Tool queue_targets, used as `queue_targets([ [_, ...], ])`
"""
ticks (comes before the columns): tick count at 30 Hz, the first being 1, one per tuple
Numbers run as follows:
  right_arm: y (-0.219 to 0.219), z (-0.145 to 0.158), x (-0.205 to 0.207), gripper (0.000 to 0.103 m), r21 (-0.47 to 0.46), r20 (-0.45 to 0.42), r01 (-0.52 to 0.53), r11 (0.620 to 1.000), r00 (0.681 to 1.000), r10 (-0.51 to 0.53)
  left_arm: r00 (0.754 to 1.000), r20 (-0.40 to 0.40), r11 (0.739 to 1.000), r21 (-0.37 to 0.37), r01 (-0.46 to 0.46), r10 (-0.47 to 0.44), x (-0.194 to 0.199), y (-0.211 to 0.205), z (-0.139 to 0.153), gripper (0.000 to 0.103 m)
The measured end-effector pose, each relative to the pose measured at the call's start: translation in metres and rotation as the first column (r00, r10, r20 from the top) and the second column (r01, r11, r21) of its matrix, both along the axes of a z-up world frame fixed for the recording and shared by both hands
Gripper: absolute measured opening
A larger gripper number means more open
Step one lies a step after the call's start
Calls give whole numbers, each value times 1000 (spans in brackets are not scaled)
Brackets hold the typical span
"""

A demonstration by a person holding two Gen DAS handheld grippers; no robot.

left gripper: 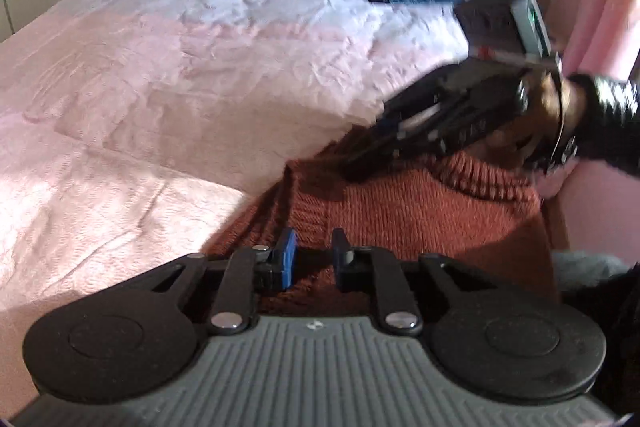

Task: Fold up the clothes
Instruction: 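Grasp the folded cardigan edge with the left gripper while the right gripper grasps beside it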

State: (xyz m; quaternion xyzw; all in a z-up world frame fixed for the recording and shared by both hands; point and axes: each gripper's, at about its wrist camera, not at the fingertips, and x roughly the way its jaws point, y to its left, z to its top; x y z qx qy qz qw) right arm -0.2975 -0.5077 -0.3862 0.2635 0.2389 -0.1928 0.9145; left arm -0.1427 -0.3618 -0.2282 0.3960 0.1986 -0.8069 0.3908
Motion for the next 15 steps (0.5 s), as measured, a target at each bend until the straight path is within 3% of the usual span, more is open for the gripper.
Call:
queue_targets([
  [1, 6, 7, -6, 57, -20, -6, 21, 1000, 1000, -22, 1000, 19, 1000, 9, -2, 2, -4, -1, -8, 16],
  [2, 13, 13, -13, 59, -41, -11, 43, 998, 999, -43, 1000, 10, 1000, 16, -19, 19, -3, -3, -14, 16],
  [5, 46, 35, -46, 59, -97, 43, 95, 991, 995, -91, 998, -37, 998, 27, -59, 60, 6, -5, -20, 17],
  [7, 80, 42, -63, 59, -127, 97, 69, 989, 994, -57, 996, -45, 997, 23, -73, 74, 7, -3, -21, 17],
  [8, 95, 41, -67, 59, -136, 95, 38, 990, 995, -25, 996, -42, 997, 21, -78, 79, 7, -2, -20, 17],
  [12, 128, 2, -61, 59, -91, -64, -42, 995, 997, 37, 995, 3, 995, -25, -96, 96, -1, 7, -5, 18],
  [15, 138, 6, -78, 59, -103, -13, -4, 995, 1000, 3, 995, 50, 991, -103, -84, 89, -7, 33, 17, 21],
])
